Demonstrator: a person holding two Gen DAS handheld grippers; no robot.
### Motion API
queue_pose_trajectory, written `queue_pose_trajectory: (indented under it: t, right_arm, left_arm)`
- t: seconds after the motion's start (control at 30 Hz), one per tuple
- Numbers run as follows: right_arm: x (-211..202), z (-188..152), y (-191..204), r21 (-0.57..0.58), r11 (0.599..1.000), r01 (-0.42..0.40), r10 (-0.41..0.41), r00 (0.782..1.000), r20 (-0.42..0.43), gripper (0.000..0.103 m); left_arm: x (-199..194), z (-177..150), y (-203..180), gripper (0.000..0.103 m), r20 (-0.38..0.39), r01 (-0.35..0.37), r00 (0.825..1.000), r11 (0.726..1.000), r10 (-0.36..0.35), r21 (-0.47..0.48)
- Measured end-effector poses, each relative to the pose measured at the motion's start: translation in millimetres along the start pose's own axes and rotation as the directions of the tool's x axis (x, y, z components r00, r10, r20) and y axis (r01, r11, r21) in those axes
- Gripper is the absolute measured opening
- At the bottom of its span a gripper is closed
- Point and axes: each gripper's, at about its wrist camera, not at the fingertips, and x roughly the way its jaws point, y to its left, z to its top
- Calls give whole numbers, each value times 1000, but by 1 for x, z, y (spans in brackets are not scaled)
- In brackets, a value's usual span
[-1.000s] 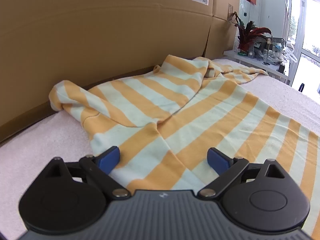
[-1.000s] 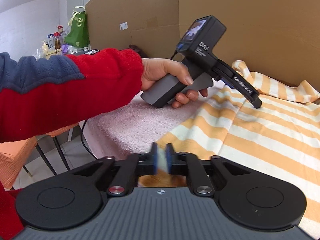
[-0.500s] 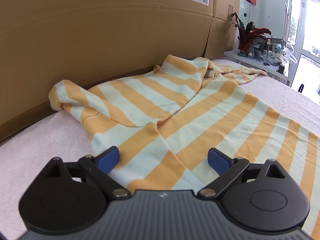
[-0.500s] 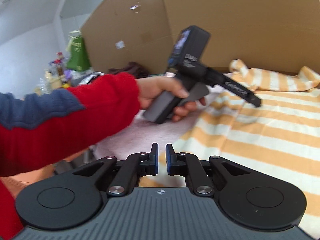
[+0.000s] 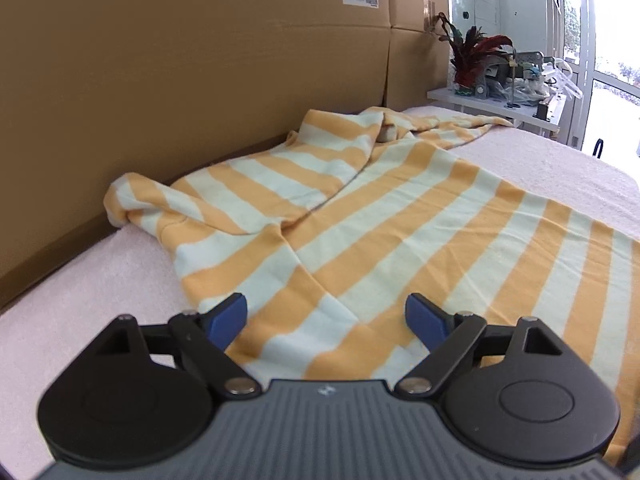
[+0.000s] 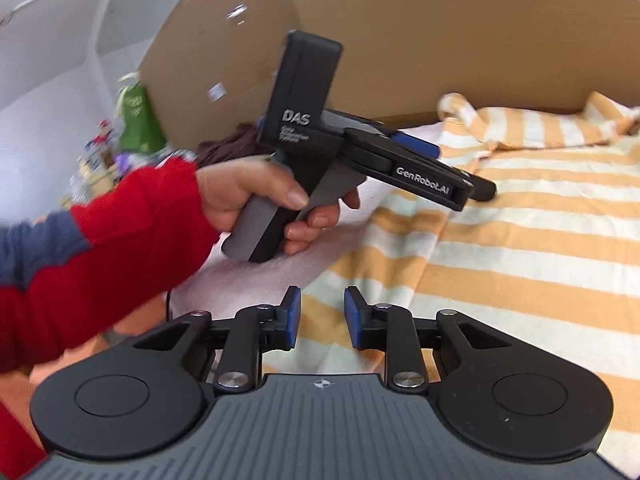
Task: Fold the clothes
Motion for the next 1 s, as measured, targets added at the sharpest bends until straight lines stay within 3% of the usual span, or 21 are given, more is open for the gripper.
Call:
queue_pose_trajectory:
  t: [0.07,0.17,0.27,0.37,0.47,0.57,0.63,0.67,0.73,0.83,1.0]
  right_arm:
    - [-16,6,-13,-15,1000,21,-20,999,50,26]
    - [-37,26,-60,118,992,53,-66,992,107,27]
    - [-48,49,-118,297,933,203,-250,959,130,32]
    - [-61,62,-184,506,809,298,-412,903,126,33]
    - [-76,68,-253,706,629,324,-538,838,94,36]
    - [-75,69,-315,833,489,259,-546,835,61,36]
    - [-72,67,-340,885,428,187,-516,854,69,36]
    - [-67,67,-348,901,397,174,-508,859,59,36]
    - [-61,68,-353,914,365,178,-502,864,32,36]
    - [-42,74,-360,920,351,175,-490,872,21,36]
    - [-26,87,-356,911,341,234,-552,834,-7,37]
  left_arm:
    - [-5,4,3,87,11,-9,1000,1000,9,5]
    - [-2,20,15,87,65,-38,997,999,40,-31]
    - [9,40,28,87,110,-46,992,996,55,-82]
    - [38,50,33,87,94,-81,992,993,89,-83]
    - [64,50,37,87,66,-77,994,993,83,-87]
    - [76,51,40,88,35,-52,998,994,56,-97]
    - [74,49,41,99,46,-32,998,994,37,-104]
    - [73,48,42,99,49,-19,998,994,25,-110]
    - [72,47,44,99,50,-3,999,993,9,-120]
    - [72,46,45,99,51,6,999,992,0,-129]
    - [71,44,50,100,62,37,998,987,-27,-158]
